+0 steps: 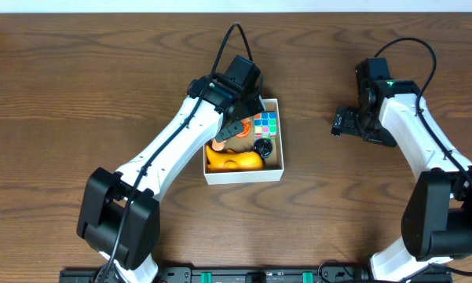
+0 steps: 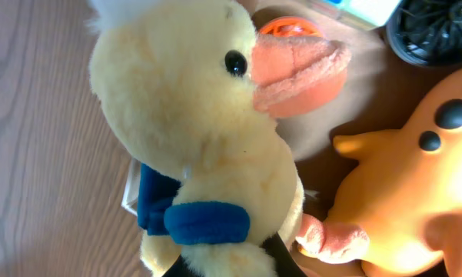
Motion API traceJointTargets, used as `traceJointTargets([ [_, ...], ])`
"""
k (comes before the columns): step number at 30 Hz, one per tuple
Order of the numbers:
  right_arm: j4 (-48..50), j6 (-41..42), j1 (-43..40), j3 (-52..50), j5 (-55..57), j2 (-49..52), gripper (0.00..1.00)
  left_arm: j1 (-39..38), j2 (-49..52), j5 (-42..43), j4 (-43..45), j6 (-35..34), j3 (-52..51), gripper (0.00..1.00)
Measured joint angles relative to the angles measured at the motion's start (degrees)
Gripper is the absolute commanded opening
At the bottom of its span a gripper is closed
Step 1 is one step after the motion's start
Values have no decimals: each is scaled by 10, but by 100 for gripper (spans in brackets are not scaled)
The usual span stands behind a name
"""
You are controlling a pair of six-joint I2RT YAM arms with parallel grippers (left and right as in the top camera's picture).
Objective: Pack container
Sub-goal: 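Press the duck down into the box with the left gripper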
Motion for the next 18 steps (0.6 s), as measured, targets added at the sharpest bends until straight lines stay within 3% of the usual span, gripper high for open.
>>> traceJointTargets([
  [18,-5,0,0,0,0,0,99,-4,0,94,-39,181,0,6],
])
